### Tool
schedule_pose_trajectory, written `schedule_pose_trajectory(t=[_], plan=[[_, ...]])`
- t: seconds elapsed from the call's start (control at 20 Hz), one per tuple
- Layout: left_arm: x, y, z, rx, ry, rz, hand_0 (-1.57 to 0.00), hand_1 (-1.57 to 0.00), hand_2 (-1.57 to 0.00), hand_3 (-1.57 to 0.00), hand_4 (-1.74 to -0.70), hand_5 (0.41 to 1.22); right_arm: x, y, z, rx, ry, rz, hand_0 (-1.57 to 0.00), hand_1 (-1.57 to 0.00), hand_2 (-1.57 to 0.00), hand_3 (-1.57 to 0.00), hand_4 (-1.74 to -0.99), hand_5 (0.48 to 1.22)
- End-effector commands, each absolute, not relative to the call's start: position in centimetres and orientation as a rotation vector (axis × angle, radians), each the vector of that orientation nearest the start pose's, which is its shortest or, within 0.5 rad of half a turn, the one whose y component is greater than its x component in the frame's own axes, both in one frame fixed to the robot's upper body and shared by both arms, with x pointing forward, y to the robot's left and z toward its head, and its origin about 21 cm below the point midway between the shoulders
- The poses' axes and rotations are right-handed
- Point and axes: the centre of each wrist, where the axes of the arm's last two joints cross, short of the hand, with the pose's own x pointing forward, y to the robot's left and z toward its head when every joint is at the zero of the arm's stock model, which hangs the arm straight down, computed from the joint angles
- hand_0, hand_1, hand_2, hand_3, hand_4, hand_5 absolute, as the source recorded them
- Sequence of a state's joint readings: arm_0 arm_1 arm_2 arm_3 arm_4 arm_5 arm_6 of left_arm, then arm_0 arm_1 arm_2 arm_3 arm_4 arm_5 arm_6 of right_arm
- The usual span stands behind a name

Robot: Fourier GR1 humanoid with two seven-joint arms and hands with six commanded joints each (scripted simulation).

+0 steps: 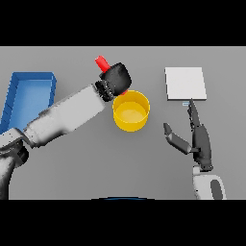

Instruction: Pick up the red beaker and tilt it to pour out 1 green nut into yellow bowl. Pick up the yellow bowl and place it on the metallic measuring scale.

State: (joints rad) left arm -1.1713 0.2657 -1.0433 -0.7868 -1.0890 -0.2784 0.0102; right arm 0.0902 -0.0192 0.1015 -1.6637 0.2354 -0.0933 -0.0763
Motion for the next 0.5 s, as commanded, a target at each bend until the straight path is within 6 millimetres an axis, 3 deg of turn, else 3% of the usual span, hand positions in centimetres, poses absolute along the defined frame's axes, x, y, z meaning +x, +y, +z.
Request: schedule_pose_trajectory(t=[0.0, 0.45], plan=[[40.5, 5.1, 10.7, -1.394, 1.153, 2.769, -1.57, -1.57, -1.57, -1.56, -1.74, 1.221, 22.4, -21.7, 0.1, -0.217, -1.664, 0.184, 0.0, 0.0, 0.0, 0.0, -1.276, 0.6], [40.6, 2.7, 11.4, -1.37, 0.817, 2.646, -1.57, -1.57, -1.57, -1.57, -1.73, 1.221, 22.2, -22.2, 0.2, -0.249, -1.672, 0.209, 0.0, 0.0, 0.0, 0.0, -1.204, 0.591]])
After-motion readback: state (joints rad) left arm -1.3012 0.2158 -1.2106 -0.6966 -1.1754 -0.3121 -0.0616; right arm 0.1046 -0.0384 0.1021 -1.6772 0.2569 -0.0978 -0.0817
